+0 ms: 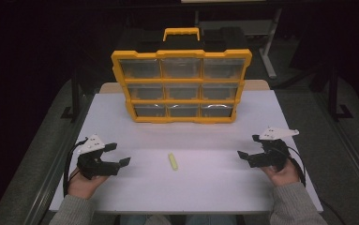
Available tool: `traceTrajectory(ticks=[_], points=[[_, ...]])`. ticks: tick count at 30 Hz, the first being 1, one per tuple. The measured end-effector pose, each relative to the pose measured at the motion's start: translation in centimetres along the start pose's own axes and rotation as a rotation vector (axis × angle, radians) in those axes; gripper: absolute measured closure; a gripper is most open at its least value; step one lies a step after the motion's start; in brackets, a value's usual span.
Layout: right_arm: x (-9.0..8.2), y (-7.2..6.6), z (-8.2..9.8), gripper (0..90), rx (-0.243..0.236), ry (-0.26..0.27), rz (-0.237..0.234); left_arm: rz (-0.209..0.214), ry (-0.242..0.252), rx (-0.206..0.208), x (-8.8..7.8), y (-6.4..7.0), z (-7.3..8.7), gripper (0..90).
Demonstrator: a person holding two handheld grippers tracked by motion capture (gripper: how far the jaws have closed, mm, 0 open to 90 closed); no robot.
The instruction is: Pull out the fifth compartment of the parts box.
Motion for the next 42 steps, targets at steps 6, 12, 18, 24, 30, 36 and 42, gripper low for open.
traceTrajectory(ticks=[6,12,18,24,30,36,42], points=[[0.19,-0.11,-0.01,13.6,0.001,-0.006,-0.002,0.011,-0.006,0.008,0.22,0.05,0.11,20.6],[0.13,-0.53,-0.14,13.6,-0.013,-0.005,0.01,0.022,-0.003,-0.014,-0.03,-0.18,0.37,21.0],[0.18,-0.72,-0.21,13.6,-0.017,-0.005,0.009,0.028,0.005,-0.014,-0.18,-0.24,0.24,21.0],[0.2,-0.77,-0.22,13.6,-0.023,-0.006,0.002,0.031,-0.009,0.0,0.09,-0.18,0.3,20.8],[0.16,-0.72,-0.25,13.6,-0.018,0.003,0.002,0.04,-0.015,-0.011,0.27,-0.16,0.39,20.6],[0.13,-0.83,-0.25,13.6,-0.017,0.003,-0.003,0.062,-0.021,-0.005,0.41,-0.03,0.32,20.3],[0.02,-0.85,-0.26,13.6,-0.016,0.006,-0.002,0.103,-0.022,-0.016,0.57,0.09,0.06,21.9]])
Point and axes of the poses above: each handheld gripper's, and its own axes: x roughly forward along the jaws, z roughly out of its underside, y roughly to its right, the point moved 1 cm from there along x, roughly forward along the jaws, and after that the axes turned 8 degrees about -z, right-handed, at the moved point
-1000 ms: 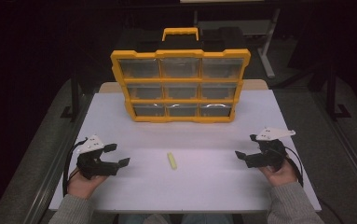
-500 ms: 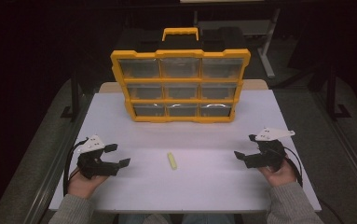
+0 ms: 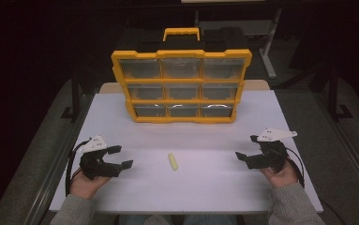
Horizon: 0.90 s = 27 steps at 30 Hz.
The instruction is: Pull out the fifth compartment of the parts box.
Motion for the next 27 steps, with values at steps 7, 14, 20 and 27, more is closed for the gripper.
traceTrajectory(ticks=[7,14,20,27], points=[[-0.3,0.1,-0.1,13.6,0.002,0.015,0.004,0.054,0.003,-0.004,0.2,0.1,-1.1,26.0],[-0.3,0.1,-0.1,13.6,0.001,0.015,-0.002,0.102,-0.026,0.025,0.0,0.2,-3.3,26.9],[-0.4,0.1,-0.1,13.6,0.0,0.017,-0.002,0.14,-0.028,0.027,-0.1,0.6,-4.7,28.8],[-0.3,0.0,-0.1,13.6,0.0,0.019,-0.004,0.211,-0.024,-0.018,1.0,0.8,-6.0,32.0]])
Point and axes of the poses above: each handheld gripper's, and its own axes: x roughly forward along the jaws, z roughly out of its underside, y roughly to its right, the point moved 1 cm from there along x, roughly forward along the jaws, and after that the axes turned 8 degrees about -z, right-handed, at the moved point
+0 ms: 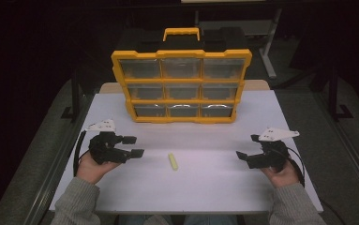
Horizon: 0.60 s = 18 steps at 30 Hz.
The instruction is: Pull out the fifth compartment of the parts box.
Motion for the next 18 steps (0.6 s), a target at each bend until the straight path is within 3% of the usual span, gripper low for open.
traceTrajectory(ticks=[7,14,18], points=[[0.0,-0.1,0.0,13.6,-0.004,0.003,0.0,0.054,0.019,-0.052,1.8,-0.3,-1.3,35.6],[0.0,0.0,0.0,13.6,-0.011,0.007,-0.001,0.07,0.019,-0.085,3.4,-0.4,-2.4,36.5],[0.0,-0.1,-0.1,13.6,-0.01,0.006,-0.003,0.078,0.032,-0.126,4.2,-0.5,-2.9,38.1]])
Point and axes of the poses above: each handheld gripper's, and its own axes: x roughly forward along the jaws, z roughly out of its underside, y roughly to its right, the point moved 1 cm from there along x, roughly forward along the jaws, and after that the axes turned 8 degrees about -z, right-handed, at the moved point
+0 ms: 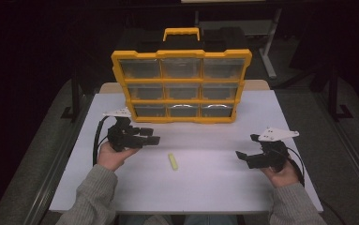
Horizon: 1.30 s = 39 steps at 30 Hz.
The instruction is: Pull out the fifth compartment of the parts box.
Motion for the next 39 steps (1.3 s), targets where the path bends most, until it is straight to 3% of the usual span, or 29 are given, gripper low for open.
traceTrajectory(ticks=[2,4,15,22,29,30,32,39], points=[[0.0,0.0,0.0,13.6,-0.003,0.0,0.001,0.003,0.014,-0.037,0.6,-0.1,-0.3,39.5],[0.0,0.0,0.0,13.6,-0.004,0.001,0.001,0.003,0.02,-0.043,0.7,-0.2,-0.5,40.0],[0.1,-0.1,-0.1,13.6,-0.011,0.001,-0.001,-0.018,0.095,-0.17,2.6,-1.0,-1.9,45.1],[0.2,-0.1,-0.1,13.6,-0.017,0.002,-0.001,-0.023,0.166,-0.257,3.8,-1.4,-2.9,48.6],[0.3,-0.2,-0.2,13.6,-0.018,0.003,-0.002,-0.031,0.245,-0.31,4.9,-1.7,-4.3,54.0],[0.3,-0.2,-0.2,13.6,-0.021,0.002,-0.003,-0.024,0.27,-0.353,5.2,-1.8,-4.7,54.7],[0.3,-0.2,-0.2,13.6,-0.024,0.004,-0.004,-0.02,0.285,-0.378,5.4,-1.8,-4.8,57.2],[0.3,-0.2,-0.3,13.6,-0.028,0.009,-0.007,-0.031,0.369,-0.434,7.0,-1.8,-6.1,64.9]])
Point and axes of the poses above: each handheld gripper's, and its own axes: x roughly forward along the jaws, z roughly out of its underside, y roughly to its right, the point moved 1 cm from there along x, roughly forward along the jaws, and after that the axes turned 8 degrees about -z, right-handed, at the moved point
